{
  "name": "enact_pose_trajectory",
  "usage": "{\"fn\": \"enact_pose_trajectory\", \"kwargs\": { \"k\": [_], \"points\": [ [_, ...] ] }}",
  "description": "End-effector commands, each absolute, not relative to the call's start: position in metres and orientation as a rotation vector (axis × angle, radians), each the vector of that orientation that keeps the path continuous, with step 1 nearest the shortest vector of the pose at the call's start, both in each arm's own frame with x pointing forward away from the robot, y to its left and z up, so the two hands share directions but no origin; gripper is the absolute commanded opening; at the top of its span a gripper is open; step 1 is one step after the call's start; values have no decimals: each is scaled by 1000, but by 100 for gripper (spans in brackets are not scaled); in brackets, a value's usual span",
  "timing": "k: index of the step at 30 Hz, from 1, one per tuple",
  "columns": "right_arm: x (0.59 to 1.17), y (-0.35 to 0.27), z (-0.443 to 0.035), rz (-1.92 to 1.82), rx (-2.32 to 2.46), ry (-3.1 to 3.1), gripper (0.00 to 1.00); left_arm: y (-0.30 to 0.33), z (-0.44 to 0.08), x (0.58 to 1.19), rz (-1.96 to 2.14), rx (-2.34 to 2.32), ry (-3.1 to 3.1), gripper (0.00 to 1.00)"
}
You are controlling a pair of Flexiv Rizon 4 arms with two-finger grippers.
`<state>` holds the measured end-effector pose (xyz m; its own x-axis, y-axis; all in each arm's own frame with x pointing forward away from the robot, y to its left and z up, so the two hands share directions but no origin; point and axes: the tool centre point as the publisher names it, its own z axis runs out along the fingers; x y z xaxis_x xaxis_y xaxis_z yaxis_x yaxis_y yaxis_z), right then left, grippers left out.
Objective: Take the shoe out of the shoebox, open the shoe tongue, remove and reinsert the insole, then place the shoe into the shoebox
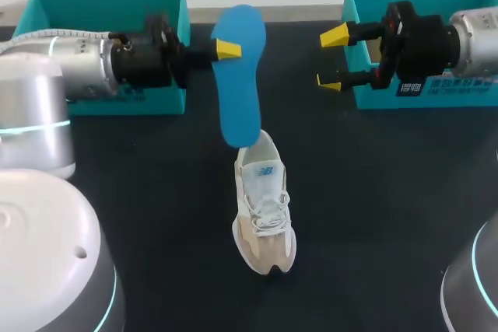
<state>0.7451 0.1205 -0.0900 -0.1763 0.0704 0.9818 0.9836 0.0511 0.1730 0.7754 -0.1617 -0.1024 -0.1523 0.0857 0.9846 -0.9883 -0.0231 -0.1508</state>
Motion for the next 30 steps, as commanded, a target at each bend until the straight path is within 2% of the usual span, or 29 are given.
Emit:
{"fn": "enact_pose_trajectory", "kwargs": {
  "k": [1,11,18,30],
  "points": [
    [744,125,-89,-1253,-1174,-1442,100,-164,-111,776,1379,1079,-1253,0],
    [736,155,-67,-1115,-1413,-1649,100,-174,-131,786,1278,1173,-1154,0],
    [733,175,-52,-867,-1704,-1772,100,-181,-138,790,1243,1195,-1127,0],
    [733,175,-52,-867,-1704,-1772,100,-183,-138,789,1228,1195,-1128,0]
  ]
}}
